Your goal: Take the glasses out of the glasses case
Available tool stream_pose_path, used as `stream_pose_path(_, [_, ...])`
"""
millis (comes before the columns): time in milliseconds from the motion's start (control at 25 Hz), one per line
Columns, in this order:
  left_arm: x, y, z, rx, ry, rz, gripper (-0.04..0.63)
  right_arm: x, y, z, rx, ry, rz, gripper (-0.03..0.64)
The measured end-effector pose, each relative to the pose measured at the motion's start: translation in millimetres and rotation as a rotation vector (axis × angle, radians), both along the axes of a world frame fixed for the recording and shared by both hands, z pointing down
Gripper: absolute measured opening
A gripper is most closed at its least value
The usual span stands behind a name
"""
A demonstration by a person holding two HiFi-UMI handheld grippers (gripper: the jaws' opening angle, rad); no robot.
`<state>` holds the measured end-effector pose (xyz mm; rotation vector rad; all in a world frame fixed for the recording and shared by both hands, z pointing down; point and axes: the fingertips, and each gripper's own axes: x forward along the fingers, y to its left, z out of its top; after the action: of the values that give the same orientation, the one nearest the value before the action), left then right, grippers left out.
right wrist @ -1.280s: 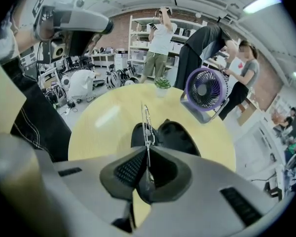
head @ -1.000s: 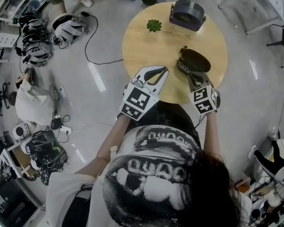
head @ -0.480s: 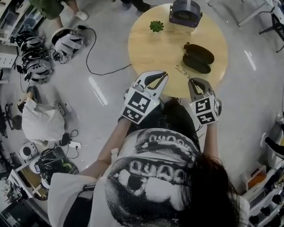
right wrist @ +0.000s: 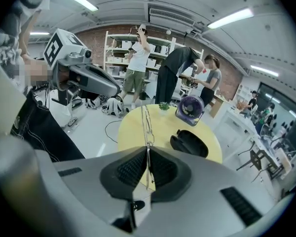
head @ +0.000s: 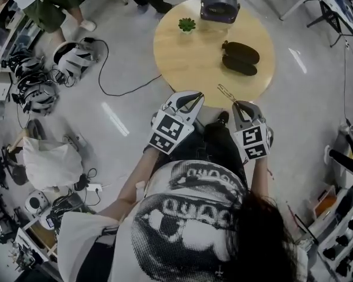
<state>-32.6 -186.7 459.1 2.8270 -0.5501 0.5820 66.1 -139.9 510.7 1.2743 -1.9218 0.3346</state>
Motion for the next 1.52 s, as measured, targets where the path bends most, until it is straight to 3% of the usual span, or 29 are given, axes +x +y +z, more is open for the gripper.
stream_pose_path(280, [4, 21, 3, -0.013, -0.012, 0.055, 0.020, 5, 28, -11, 0.008, -0.019, 0.072, 0.012])
stream_pose_path(800, [54, 60, -4, 0.035, -0.045, 0.140, 0.020, 53, 77, -22, 0.051, -0.087, 0.176, 0.012])
stream_pose_path(1080, [81, 100, -20, 0.072, -0.049, 0.108, 0.020, 81, 120, -31, 0.086, -0.096, 0.157, 0.012])
stream_pose_path(1520, [97, 178, -22, 0.045, -0.035, 0.006, 0.020, 95, 189, -31, 0.102, -0.079, 0.051, 0.012])
